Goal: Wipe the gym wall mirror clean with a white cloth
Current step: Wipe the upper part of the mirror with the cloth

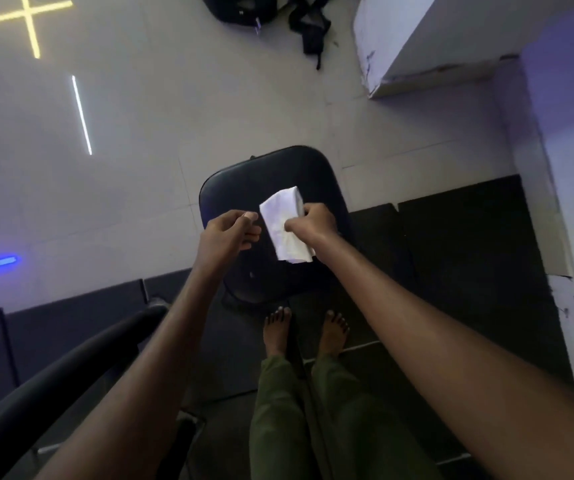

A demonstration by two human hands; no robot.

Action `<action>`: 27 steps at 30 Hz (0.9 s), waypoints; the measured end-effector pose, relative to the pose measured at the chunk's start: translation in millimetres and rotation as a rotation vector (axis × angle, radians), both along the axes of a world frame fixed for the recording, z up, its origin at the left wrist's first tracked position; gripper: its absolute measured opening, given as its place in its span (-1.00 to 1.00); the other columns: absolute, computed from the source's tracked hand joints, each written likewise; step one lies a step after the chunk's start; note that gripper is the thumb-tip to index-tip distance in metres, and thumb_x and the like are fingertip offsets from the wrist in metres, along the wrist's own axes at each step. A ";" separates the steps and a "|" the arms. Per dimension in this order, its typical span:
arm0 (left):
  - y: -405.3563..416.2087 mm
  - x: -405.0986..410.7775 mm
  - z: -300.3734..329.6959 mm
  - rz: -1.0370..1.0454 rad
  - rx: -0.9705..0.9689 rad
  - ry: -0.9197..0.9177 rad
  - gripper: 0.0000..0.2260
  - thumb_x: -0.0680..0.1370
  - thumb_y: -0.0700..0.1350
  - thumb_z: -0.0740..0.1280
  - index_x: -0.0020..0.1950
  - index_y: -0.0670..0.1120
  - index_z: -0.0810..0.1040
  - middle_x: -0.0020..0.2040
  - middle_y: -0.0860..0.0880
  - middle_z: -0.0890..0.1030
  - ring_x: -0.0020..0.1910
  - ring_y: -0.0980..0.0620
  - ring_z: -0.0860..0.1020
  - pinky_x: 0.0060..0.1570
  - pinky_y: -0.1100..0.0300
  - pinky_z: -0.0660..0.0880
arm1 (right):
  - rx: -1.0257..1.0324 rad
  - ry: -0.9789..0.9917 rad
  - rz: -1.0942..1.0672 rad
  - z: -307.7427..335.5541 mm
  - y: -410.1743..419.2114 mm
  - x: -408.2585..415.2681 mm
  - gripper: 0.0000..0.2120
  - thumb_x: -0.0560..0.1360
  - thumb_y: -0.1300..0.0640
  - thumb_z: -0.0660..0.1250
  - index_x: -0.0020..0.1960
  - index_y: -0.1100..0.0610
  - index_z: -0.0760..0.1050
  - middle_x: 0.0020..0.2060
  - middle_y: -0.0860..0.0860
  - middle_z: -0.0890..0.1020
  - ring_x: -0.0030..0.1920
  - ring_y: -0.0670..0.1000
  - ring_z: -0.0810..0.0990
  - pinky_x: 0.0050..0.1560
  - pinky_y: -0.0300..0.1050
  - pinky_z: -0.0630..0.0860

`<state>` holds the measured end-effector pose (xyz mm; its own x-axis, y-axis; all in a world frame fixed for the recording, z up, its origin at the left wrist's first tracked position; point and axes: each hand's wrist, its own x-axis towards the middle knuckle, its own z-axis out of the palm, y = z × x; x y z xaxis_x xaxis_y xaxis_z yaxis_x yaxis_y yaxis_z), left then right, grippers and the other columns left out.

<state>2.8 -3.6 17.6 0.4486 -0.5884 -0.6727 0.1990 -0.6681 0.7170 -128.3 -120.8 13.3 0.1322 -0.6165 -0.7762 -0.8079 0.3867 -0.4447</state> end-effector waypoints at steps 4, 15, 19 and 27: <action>-19.7 -16.6 57.7 -0.028 -0.078 0.040 -0.79 0.73 -0.09 0.26 0.11 -0.02 0.70 -0.05 -0.09 0.75 0.00 -0.05 0.72 0.01 0.14 0.60 | 0.004 -0.095 -0.136 66.1 -8.6 -50.8 -0.86 0.51 0.29 0.37 0.05 0.23 0.62 -0.08 0.08 0.68 0.00 0.12 0.68 0.04 0.03 0.64; -118.1 -179.3 284.7 -0.434 -0.360 0.247 -0.72 0.76 -0.13 0.16 0.21 -0.12 0.67 0.03 -0.16 0.75 0.04 -0.09 0.72 -0.04 0.22 0.62 | -0.002 -0.538 -0.842 314.1 -18.9 -282.3 -0.79 0.61 0.38 0.22 0.11 0.19 0.57 0.08 0.19 0.70 0.08 0.18 0.66 0.11 0.08 0.61; -149.8 -286.5 362.6 -0.613 -0.452 0.311 -0.69 0.76 -0.10 0.14 0.24 -0.13 0.67 0.05 -0.16 0.76 0.08 -0.12 0.72 0.03 0.15 0.61 | -0.173 -0.725 -1.058 390.5 -0.9 -391.0 -0.82 0.65 0.22 0.30 0.22 0.16 0.60 0.04 0.12 0.74 0.01 0.10 0.71 0.00 -0.01 0.63; -143.5 -554.1 493.6 -0.981 -0.636 0.375 -0.67 0.76 -0.09 0.13 0.30 -0.17 0.64 0.11 -0.22 0.74 0.07 -0.07 0.72 0.05 0.18 0.64 | -0.557 -0.851 -1.435 507.0 78.2 -641.0 -0.78 0.68 0.13 0.29 0.25 0.17 0.60 -0.02 0.08 0.78 0.00 0.07 0.72 0.01 -0.01 0.59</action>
